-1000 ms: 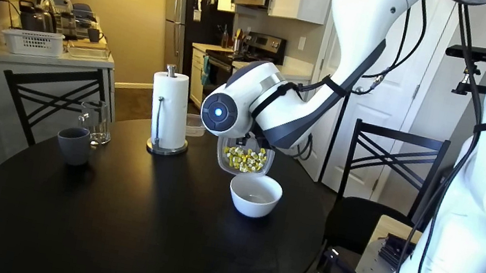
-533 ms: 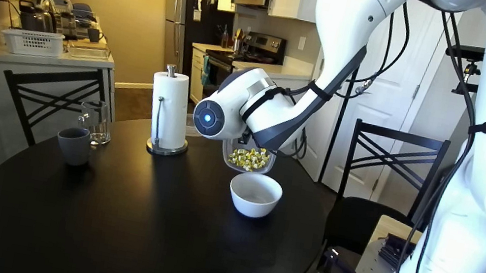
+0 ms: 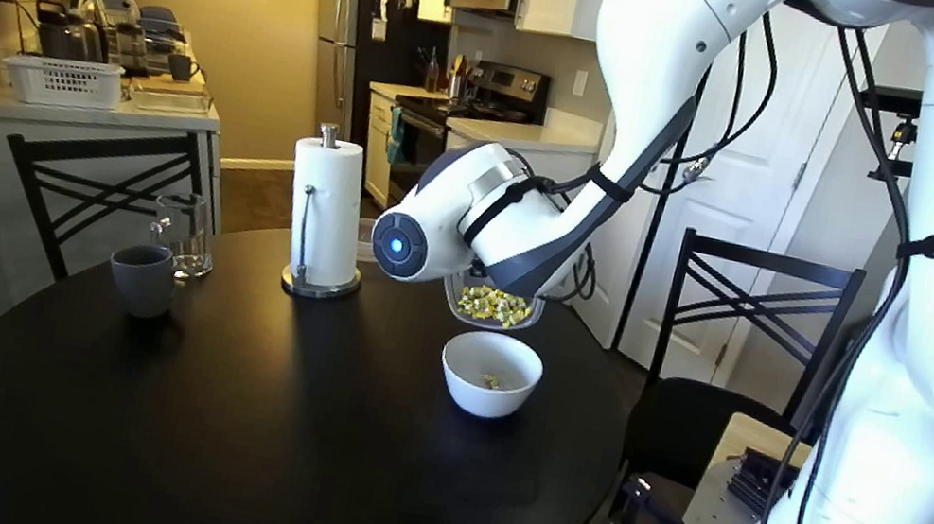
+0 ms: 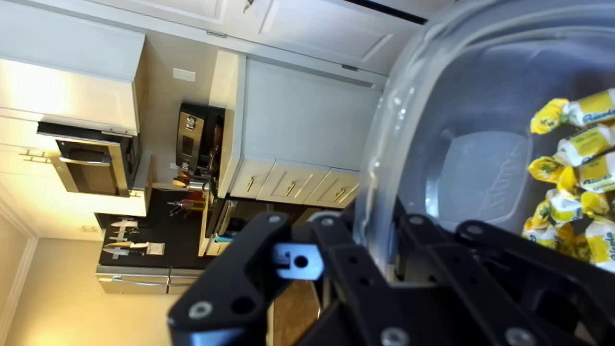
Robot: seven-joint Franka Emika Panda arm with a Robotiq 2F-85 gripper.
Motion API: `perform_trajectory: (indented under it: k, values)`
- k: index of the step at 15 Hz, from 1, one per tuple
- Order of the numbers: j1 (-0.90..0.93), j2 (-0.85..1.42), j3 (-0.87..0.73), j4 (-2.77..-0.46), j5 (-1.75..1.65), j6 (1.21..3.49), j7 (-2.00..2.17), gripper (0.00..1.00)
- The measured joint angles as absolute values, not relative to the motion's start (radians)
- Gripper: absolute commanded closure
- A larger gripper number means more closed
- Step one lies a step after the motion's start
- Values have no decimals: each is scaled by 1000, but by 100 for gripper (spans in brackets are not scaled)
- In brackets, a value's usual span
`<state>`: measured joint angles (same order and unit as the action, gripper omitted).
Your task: Pour the contents in the container into the bowl
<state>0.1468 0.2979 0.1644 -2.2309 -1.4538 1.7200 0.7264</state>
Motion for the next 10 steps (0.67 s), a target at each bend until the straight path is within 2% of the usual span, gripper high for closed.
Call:
perform_trajectory:
  k: [10]
  values:
    - [221, 327, 176, -2231, -1472, 1505, 610, 99]
